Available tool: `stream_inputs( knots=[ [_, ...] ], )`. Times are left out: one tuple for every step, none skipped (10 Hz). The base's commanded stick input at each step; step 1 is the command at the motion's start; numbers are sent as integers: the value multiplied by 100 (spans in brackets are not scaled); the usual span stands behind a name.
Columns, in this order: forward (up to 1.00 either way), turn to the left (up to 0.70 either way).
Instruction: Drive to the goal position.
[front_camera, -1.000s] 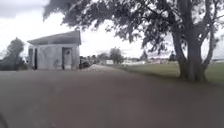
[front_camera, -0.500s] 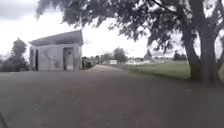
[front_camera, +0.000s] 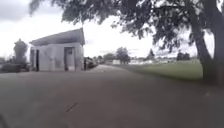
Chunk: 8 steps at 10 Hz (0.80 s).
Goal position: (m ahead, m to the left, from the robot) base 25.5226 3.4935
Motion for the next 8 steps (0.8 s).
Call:
stream_inputs(
  knots=[
    [100,0],
    [100,0],
    [100,0],
    [100,0],
    [100,0],
    [100,0],
    [100,0],
    [100,0]
  ],
)
